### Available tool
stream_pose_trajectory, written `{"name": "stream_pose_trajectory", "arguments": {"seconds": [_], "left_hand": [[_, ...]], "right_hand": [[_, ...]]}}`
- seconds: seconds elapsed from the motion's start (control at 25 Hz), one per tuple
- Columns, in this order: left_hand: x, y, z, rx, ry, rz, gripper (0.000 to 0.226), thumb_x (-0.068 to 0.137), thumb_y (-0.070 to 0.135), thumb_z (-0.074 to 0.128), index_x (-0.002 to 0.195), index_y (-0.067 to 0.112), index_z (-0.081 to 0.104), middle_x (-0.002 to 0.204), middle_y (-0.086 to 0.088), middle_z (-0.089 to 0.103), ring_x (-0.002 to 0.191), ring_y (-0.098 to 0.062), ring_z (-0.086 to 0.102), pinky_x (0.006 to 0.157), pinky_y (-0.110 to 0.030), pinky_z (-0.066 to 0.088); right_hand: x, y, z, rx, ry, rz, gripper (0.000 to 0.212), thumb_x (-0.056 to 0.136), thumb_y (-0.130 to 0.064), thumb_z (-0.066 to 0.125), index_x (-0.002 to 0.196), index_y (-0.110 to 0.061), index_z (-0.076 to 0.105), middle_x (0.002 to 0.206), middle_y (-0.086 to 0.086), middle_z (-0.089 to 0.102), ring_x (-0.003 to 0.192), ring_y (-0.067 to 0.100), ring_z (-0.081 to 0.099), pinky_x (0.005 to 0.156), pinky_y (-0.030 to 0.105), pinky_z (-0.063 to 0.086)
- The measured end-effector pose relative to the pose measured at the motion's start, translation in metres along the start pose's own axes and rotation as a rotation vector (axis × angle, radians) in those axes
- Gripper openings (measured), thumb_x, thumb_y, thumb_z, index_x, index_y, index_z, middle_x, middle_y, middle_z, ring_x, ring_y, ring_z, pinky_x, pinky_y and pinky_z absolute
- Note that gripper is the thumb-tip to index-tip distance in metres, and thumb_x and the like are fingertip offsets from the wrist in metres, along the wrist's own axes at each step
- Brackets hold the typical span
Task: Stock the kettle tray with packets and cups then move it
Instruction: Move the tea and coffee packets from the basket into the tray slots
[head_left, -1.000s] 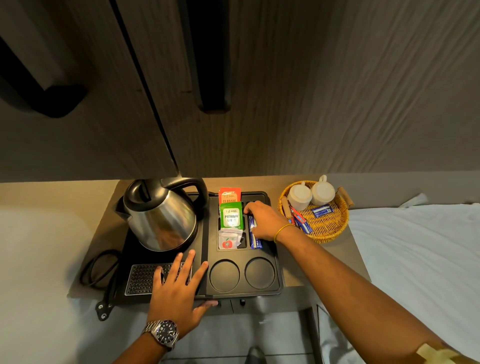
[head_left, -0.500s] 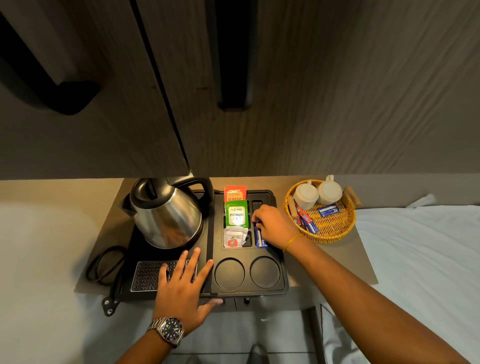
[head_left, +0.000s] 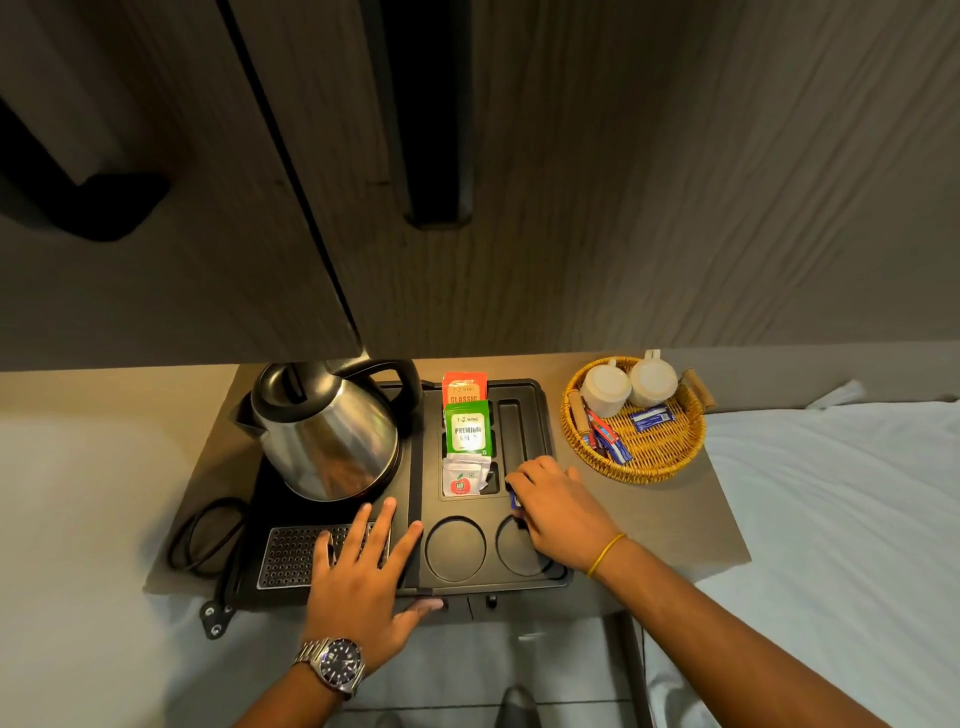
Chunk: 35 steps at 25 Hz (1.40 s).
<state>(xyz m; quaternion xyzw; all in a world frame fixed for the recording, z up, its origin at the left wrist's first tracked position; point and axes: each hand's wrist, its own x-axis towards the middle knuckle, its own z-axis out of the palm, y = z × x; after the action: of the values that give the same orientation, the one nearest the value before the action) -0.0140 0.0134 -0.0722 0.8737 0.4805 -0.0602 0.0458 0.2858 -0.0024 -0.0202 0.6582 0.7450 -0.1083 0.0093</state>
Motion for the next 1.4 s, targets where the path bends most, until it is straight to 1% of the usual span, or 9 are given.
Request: {"name": "stream_pose_trajectory", "arguments": {"seconds": [0.16, 0.24, 0.4, 0.6, 0.76, 0.84, 1.12, 1.32, 1.4], "left_hand": [[0.000, 0.000, -0.001, -0.001, 0.002, -0.002, 0.098, 0.076, 0.095, 0.038, 0.156, 0.038, 0.032, 0.171, -0.006, 0.019, 0.154, -0.034, 0.026, 0.109, -0.070, 0.028], [0.000, 0.000, 0.000, -0.005, 0.004, -0.002, 0.098, 0.077, 0.095, 0.038, 0.157, 0.038, 0.031, 0.171, -0.006, 0.019, 0.154, -0.034, 0.026, 0.109, -0.070, 0.028], [0.000, 0.000, 0.001, -0.007, 0.011, 0.005, 0.100, 0.076, 0.094, 0.038, 0.158, 0.039, 0.025, 0.172, -0.005, 0.016, 0.155, -0.034, 0.023, 0.110, -0.070, 0.026], [0.000, -0.001, 0.001, -0.008, -0.004, -0.003, 0.100, 0.076, 0.095, 0.038, 0.158, 0.040, 0.027, 0.172, -0.005, 0.016, 0.155, -0.034, 0.023, 0.109, -0.071, 0.027], [0.000, 0.000, 0.000, -0.011, -0.006, -0.004, 0.099, 0.076, 0.095, 0.038, 0.157, 0.039, 0.029, 0.171, -0.006, 0.017, 0.154, -0.034, 0.025, 0.109, -0.070, 0.028], [0.000, 0.000, 0.000, -0.011, -0.004, -0.002, 0.099, 0.076, 0.095, 0.037, 0.157, 0.039, 0.029, 0.171, -0.006, 0.018, 0.154, -0.034, 0.025, 0.109, -0.070, 0.028], [0.001, 0.000, 0.001, 0.004, 0.002, 0.005, 0.100, 0.076, 0.095, 0.039, 0.158, 0.038, 0.028, 0.171, -0.006, 0.017, 0.154, -0.035, 0.025, 0.109, -0.070, 0.028], [0.001, 0.000, 0.001, 0.003, -0.005, -0.001, 0.100, 0.075, 0.095, 0.039, 0.157, 0.039, 0.029, 0.171, -0.005, 0.017, 0.155, -0.034, 0.024, 0.109, -0.070, 0.028], [0.001, 0.000, 0.000, 0.004, 0.003, 0.000, 0.100, 0.075, 0.095, 0.039, 0.157, 0.039, 0.031, 0.171, -0.006, 0.019, 0.154, -0.034, 0.026, 0.109, -0.070, 0.028]], "right_hand": [[0.001, 0.006, -0.007, 0.254, 0.059, 0.065, 0.021, 0.102, -0.019, 0.054, 0.122, -0.021, 0.060, 0.115, 0.006, 0.066, 0.113, 0.025, 0.058, 0.092, 0.040, 0.049], [0.011, 0.010, -0.016, 0.321, 0.043, 0.085, 0.017, 0.103, -0.019, 0.053, 0.119, -0.019, 0.061, 0.111, 0.008, 0.068, 0.107, 0.024, 0.060, 0.090, 0.040, 0.053], [0.031, 0.018, -0.019, 0.180, 0.161, 0.032, 0.020, 0.098, -0.011, 0.059, 0.116, -0.014, 0.067, 0.115, 0.008, 0.070, 0.110, 0.026, 0.059, 0.091, 0.037, 0.053], [0.012, 0.009, 0.014, 0.112, 0.305, -0.065, 0.038, 0.080, 0.002, 0.075, 0.118, -0.003, 0.072, 0.120, 0.013, 0.070, 0.110, 0.032, 0.064, 0.089, 0.039, 0.059], [0.007, 0.000, 0.022, 0.197, 0.274, 0.019, 0.048, 0.095, -0.038, 0.064, 0.134, -0.011, 0.062, 0.136, 0.006, 0.061, 0.125, 0.024, 0.055, 0.105, 0.035, 0.052], [0.002, -0.004, 0.023, 0.236, 0.285, 0.051, 0.053, 0.097, -0.047, 0.058, 0.137, -0.013, 0.058, 0.138, 0.004, 0.058, 0.127, 0.021, 0.052, 0.108, 0.034, 0.049], [0.002, -0.008, 0.024, 0.298, 0.366, 0.089, 0.025, 0.097, -0.018, 0.066, 0.120, -0.011, 0.070, 0.126, 0.006, 0.065, 0.118, 0.023, 0.058, 0.102, 0.032, 0.050], [0.011, -0.005, 0.019, 0.428, 0.369, 0.152, 0.012, 0.098, -0.012, 0.062, 0.106, -0.010, 0.071, 0.112, 0.005, 0.066, 0.106, 0.020, 0.058, 0.091, 0.030, 0.051], [0.008, 0.003, 0.013, 0.476, 0.471, 0.175, 0.011, 0.099, -0.011, 0.061, 0.101, -0.010, 0.071, 0.105, 0.004, 0.067, 0.099, 0.018, 0.059, 0.086, 0.028, 0.052]]}}
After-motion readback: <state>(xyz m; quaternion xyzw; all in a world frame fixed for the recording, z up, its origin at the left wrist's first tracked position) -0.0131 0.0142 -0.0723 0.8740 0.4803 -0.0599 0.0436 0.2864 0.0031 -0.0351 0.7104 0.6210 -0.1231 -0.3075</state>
